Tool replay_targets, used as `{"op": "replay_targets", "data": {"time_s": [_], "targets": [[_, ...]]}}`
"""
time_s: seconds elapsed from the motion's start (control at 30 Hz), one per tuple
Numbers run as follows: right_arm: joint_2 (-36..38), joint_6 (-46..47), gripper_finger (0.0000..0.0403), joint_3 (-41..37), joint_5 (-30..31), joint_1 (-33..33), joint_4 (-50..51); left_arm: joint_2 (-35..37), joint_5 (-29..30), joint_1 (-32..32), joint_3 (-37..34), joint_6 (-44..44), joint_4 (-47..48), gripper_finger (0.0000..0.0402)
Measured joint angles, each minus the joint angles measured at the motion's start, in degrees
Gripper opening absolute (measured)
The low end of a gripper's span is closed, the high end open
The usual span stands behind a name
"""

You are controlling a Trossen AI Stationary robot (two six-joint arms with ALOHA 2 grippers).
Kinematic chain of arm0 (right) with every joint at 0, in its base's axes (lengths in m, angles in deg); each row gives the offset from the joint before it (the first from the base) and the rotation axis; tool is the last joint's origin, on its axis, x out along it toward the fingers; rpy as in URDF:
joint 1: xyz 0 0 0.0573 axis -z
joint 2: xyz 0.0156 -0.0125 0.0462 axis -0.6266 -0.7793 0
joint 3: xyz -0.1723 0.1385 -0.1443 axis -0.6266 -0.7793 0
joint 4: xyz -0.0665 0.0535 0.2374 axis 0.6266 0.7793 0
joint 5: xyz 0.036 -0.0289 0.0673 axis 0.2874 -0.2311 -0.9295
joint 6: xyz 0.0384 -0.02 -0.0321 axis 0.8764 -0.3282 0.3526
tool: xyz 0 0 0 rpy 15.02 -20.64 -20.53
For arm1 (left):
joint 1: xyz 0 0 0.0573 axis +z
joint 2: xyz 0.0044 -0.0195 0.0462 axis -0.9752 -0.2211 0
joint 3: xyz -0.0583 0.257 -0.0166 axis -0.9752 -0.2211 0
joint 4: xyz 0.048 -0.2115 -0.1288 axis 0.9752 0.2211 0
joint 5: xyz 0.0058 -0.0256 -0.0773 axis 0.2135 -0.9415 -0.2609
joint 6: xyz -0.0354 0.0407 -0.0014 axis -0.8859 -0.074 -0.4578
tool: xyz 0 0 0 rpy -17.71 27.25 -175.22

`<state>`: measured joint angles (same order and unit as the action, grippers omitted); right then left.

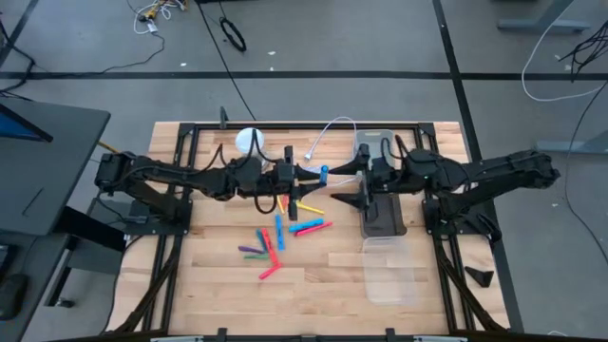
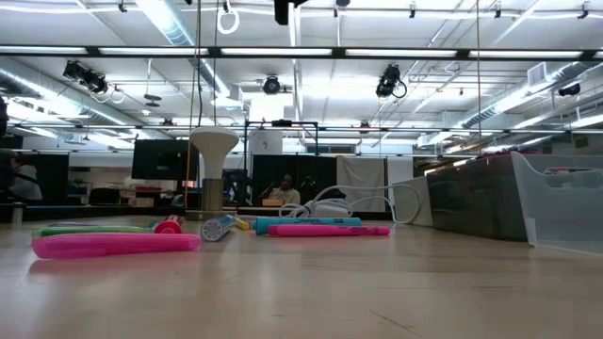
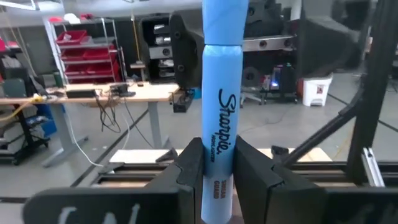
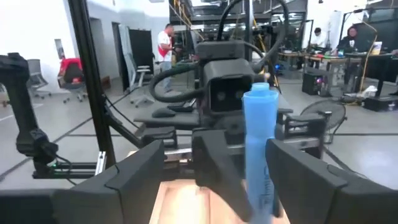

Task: Pick & Place Markers
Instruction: Put the left blue highlighter into the gray bin

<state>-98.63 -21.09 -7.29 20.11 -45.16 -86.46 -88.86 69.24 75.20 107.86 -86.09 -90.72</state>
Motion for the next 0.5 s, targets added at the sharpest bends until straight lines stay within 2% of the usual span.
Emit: {"op": "replay_targets", "data": {"time_s": [0.33,0.5], "targets": [[-3.4,-2.2,0.0286,2.3,-0.1,0.5,0.4,0.0,0.1,-0.1,0.7,0.4,1.5,0.0067],[-3.0,-3.2,0.0286,2.3,3.3,0.6,1.9,0.0,-0.1,-0.5,0.9,0.5,0.9,0.0067]]}}
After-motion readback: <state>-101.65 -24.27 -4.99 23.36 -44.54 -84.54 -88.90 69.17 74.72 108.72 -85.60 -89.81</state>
